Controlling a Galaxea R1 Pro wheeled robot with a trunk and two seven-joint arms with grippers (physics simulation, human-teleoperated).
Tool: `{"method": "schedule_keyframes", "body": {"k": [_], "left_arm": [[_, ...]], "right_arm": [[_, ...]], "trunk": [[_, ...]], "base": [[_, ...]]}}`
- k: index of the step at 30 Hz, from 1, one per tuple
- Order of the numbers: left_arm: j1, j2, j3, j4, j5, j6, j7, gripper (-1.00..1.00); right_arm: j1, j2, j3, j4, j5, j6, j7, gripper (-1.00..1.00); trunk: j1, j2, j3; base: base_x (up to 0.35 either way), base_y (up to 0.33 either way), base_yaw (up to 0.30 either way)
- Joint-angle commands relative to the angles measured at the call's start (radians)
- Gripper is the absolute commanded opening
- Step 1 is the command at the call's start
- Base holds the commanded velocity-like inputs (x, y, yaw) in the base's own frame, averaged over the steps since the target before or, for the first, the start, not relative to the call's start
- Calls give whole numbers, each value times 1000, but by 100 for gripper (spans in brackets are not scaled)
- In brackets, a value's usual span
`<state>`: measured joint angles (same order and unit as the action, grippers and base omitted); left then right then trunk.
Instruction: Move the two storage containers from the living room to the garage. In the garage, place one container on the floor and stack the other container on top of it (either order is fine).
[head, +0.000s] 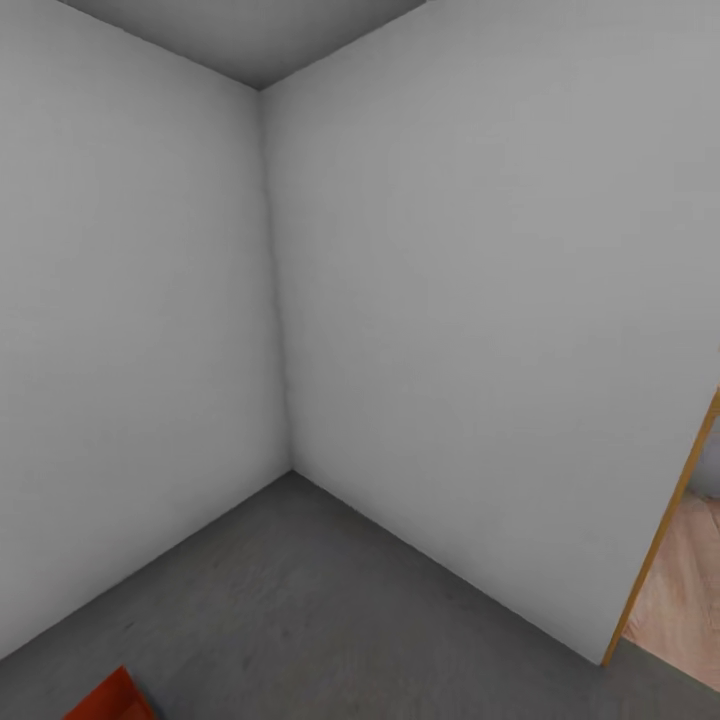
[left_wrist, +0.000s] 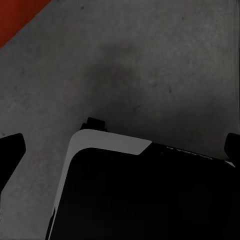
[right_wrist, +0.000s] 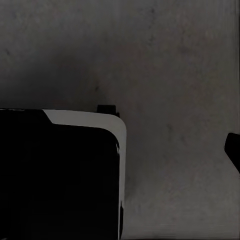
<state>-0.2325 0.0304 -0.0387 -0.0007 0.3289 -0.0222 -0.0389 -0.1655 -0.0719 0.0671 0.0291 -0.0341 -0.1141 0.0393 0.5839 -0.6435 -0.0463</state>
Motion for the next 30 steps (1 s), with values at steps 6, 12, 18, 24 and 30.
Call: {"method": "schedule_keyframes", "body": {"k": [6,12,18,24,30], "left_arm": [[-1,0,-4,1,9,-2,-4,100],[-1,-1,-4,1,8,-1,-4,100],[-1,-2,-4,1,8,-2,-4,100],[-1,-3,-4,1,7,-2,-4,100],[-1,-4,-4,1,7,-2,-4,100]], "right_arm": [[-2,0,7,3,-3,-6,3,100],[-2,0,8,3,-3,-6,4,100],[-2,0,8,3,-3,-6,3,100],[-2,1,8,3,-3,-6,3,100],[-2,0,8,3,-3,-6,3,100]], "trunk": [[0,-2,-2],[0,-2,-2],[0,-2,-2],[0,-2,-2],[0,-2,-2]], "base": [[0,0,-298],[0,0,-298],[0,0,-298],[0,0,-298],[0,0,-298]]}}
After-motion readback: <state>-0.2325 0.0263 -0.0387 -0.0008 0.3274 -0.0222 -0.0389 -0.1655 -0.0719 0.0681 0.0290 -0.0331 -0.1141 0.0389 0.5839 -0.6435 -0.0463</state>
